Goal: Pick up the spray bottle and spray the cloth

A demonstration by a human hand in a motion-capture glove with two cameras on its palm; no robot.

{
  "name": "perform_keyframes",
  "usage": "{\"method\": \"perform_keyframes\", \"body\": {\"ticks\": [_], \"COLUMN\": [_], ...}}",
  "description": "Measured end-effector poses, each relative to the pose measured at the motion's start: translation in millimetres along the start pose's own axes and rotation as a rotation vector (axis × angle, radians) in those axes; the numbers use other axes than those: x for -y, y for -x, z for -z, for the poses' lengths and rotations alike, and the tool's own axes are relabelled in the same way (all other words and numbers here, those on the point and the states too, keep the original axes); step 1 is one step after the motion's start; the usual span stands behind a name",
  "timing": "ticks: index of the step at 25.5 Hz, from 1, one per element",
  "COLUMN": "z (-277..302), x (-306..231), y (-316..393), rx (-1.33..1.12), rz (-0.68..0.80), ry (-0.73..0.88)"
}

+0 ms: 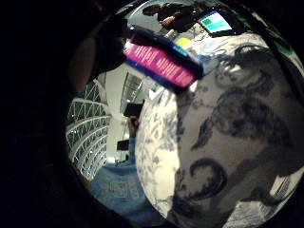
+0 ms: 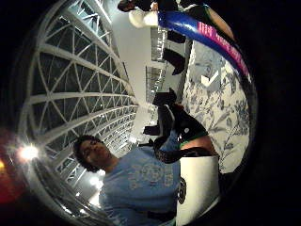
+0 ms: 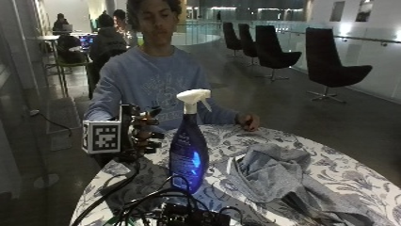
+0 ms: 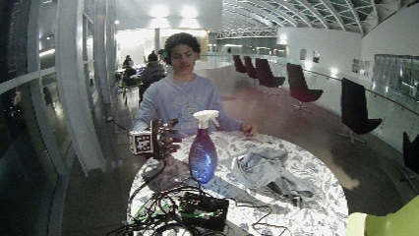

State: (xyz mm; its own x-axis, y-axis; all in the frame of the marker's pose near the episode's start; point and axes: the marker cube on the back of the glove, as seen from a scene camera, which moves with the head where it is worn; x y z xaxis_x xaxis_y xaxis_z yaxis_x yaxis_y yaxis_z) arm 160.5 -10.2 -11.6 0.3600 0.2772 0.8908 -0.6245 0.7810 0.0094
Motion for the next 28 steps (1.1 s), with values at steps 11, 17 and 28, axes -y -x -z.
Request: {"method": "perform_keyframes", "body": {"ticks": [11, 17, 28], "z": [-34.4, -43.2, -44.6], "x": [75.9, 94.5, 107.8], "y": [-25.5, -27.9, -23.1], "rx": [-0.097, -0.154, -0.252], "rz": [-0.075, -0.093, -0.082], "ry": [-0.096, -0.201, -0.258]}}
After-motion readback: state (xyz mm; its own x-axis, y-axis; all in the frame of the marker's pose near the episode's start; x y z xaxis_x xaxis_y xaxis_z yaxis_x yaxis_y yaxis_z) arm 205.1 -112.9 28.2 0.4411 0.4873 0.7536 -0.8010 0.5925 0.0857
